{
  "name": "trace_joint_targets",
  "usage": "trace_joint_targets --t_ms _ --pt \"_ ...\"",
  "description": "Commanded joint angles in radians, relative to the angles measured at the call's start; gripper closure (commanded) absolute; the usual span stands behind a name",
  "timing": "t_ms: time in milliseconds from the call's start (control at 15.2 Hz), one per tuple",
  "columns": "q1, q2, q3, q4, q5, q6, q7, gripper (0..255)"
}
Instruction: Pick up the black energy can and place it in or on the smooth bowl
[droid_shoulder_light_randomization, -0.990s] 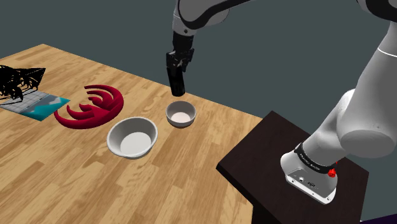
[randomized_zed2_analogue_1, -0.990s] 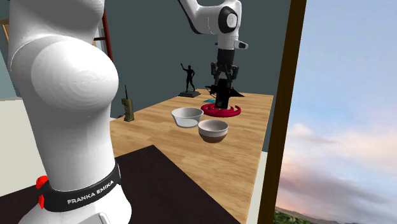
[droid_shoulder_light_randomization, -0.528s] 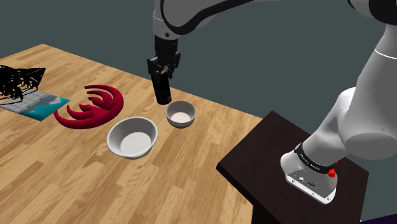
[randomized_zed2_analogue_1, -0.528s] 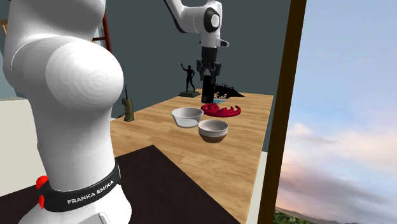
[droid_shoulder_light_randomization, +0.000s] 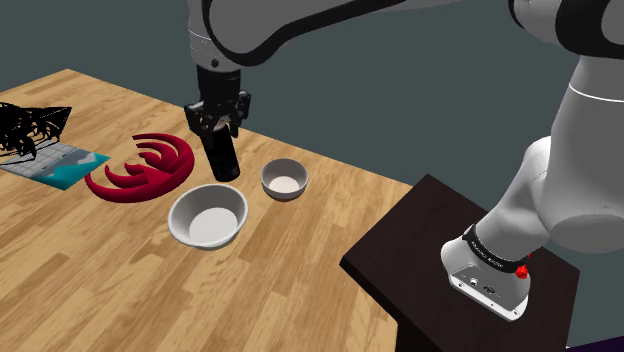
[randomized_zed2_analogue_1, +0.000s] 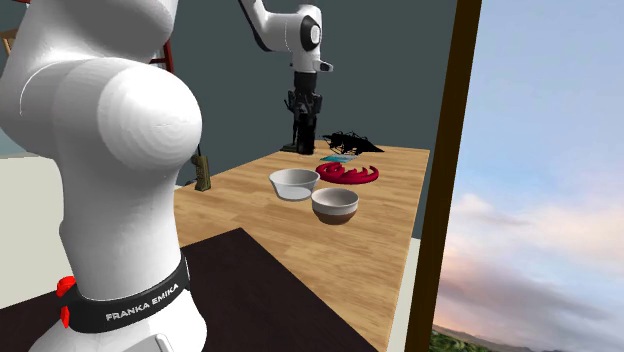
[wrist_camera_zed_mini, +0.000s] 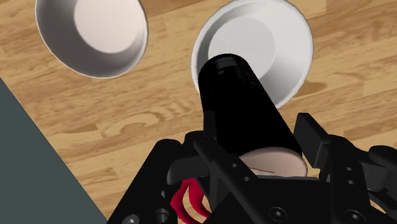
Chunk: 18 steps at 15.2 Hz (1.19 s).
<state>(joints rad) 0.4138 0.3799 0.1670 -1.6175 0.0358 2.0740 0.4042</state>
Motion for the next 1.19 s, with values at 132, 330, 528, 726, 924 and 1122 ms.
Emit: trace_joint_targets --t_ms 132,330,528,726,924,1122 --pt "0.065 0.065 0.016 0.117 -0.026 -0.046 0.087 255" --pt "0.088 0.097 0.019 0.157 -0.036 -0.052 0.115 255" --pt "0.088 0.106 0.018 0.131 -0.038 -0.017 0.114 255" --pt "0.088 0.118 0.017 0.107 -0.039 0.018 0.113 255" --pt "0.089 0.131 0.016 0.087 -0.041 0.051 0.112 255" --pt "0.089 0.146 0.014 0.068 -0.042 0.084 0.111 255"
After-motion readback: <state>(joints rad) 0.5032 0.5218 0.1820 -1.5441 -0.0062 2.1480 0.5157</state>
